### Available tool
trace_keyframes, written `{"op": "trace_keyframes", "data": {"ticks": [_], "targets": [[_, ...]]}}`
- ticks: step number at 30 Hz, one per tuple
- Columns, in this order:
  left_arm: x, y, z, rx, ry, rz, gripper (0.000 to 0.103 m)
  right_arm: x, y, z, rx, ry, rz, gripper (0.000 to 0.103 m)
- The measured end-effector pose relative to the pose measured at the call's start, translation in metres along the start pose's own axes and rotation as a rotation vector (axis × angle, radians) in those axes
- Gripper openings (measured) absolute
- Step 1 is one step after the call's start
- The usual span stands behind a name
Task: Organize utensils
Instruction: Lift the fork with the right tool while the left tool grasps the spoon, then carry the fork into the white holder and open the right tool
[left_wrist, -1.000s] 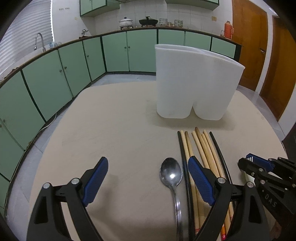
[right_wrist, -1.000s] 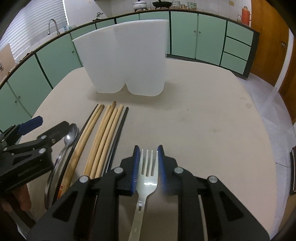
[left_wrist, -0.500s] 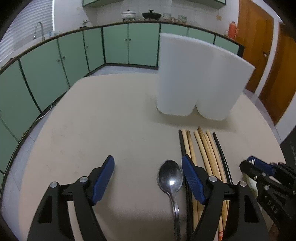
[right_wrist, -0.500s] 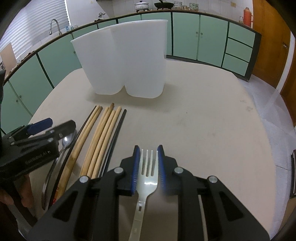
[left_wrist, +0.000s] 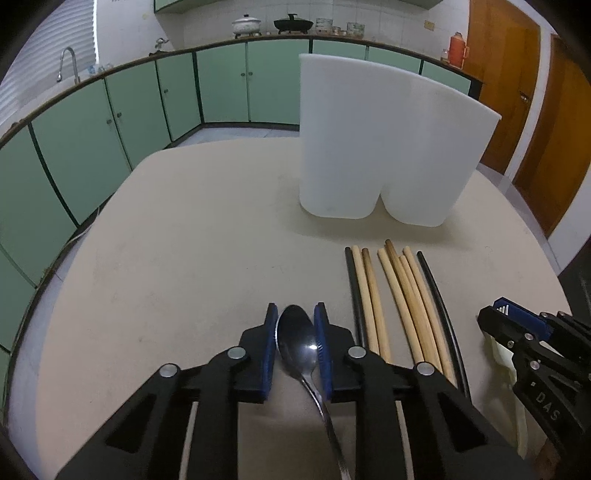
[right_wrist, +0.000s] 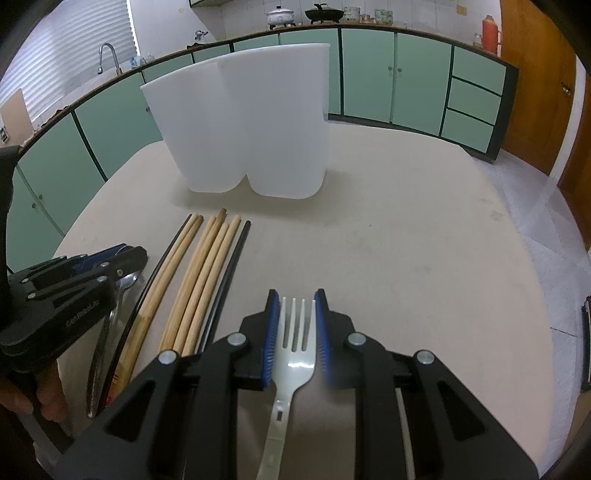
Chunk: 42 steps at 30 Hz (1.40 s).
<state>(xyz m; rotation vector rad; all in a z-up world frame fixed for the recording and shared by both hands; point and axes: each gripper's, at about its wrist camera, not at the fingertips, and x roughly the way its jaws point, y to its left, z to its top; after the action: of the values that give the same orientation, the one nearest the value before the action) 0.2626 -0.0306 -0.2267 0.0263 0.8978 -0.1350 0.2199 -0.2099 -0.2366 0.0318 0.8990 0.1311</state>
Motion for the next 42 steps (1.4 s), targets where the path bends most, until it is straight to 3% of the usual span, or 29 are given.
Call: {"op": "trace_keyframes", "data": {"ticks": [2,8,19,28,42], "targets": [[-0.002,0.003,0.0,-0.01,-0.002,-0.014,0.007,-0.001,0.0,-0.001,0.003,-0.003,-0.004,0.019],[-0.015,0.009,-0.005,-0.016,-0.031,-0.033,0.007,-0.014,0.0,0.001,-0.005,-0.036,-0.004,0.019],[-0.061,0.011,-0.014,0.01,-0.203,-0.058,0.006,-0.049,0.001,0.016,-0.007,-0.142,0.022,0.018],[-0.096,0.013,0.014,0.006,-0.342,-0.083,0.006,-0.076,0.001,0.047,-0.019,-0.258,0.028,0.018],[-0.135,0.031,0.061,-0.04,-0.476,-0.139,0.006,-0.105,-0.009,0.1,-0.027,-0.389,0.086,0.018]]}}
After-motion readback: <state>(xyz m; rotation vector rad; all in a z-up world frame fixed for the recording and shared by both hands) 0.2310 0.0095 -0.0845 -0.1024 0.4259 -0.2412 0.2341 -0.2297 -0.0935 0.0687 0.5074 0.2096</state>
